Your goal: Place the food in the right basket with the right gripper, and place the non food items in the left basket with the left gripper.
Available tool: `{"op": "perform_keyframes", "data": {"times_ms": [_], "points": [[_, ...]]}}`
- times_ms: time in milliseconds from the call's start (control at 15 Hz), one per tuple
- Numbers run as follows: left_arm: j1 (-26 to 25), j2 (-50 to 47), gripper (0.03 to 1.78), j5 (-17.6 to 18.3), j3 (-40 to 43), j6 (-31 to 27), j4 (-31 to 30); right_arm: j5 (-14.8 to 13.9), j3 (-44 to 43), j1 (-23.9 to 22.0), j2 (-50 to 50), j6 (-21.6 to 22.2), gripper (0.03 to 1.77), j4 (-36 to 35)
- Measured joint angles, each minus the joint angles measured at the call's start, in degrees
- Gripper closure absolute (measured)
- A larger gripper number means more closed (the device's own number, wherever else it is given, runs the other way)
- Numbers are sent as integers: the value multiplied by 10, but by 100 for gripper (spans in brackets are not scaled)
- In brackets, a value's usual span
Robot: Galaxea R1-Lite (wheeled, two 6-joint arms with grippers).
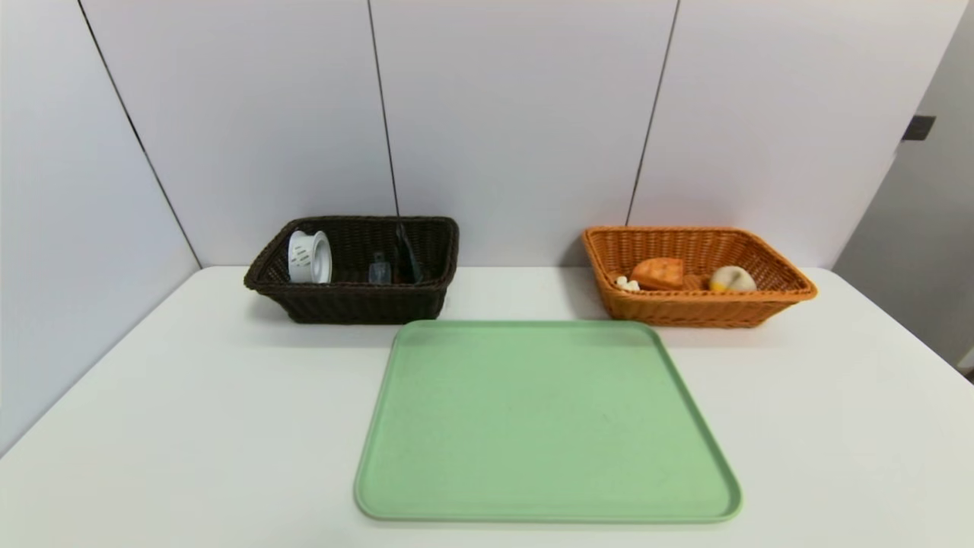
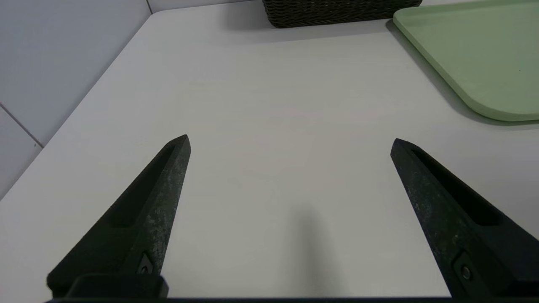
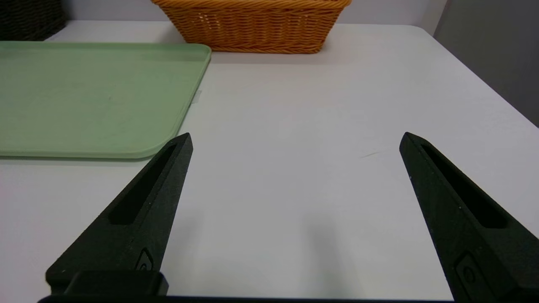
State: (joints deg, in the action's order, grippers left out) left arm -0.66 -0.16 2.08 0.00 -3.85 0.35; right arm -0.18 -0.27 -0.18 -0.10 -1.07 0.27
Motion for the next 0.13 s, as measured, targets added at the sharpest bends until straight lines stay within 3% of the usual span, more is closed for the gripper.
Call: {"op": "perform_keyframes", "data": {"times_ms": [133], "points": [[0,0,12,0,0,0,0,-1,1,0,0,2,10,-1]]}}
